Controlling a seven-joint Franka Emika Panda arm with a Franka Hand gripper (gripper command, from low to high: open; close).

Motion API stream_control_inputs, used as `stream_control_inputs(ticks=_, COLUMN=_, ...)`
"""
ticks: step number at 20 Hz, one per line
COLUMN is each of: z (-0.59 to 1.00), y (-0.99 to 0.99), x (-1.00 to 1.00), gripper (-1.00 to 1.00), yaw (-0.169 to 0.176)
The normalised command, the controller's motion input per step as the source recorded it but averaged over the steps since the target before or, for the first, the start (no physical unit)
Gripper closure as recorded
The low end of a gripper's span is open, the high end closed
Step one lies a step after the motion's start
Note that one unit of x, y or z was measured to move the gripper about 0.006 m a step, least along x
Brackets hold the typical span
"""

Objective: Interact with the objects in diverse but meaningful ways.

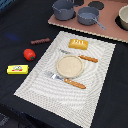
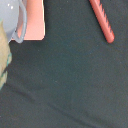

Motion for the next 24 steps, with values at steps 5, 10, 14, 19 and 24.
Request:
stream_control_inputs(ticks=5, z=-0.03, y=-0.03, x=0.00, gripper=-1.00, yaw=0.000)
stream_control_inputs(ticks=10, z=-0.25, y=-0.26, x=0.12, gripper=-1.00, yaw=0.030)
stream_control_inputs(ticks=14, z=-0.31, y=-0.54, x=0.17, gripper=-1.00, yaw=0.016)
stream_control_inputs(ticks=19, z=-0.30, y=-0.59, x=0.03, gripper=-1.00, yaw=0.006)
stream_control_inputs(ticks=24, z=-0.39, y=-0.91, x=0.00, gripper=-1.00, yaw=0.000)
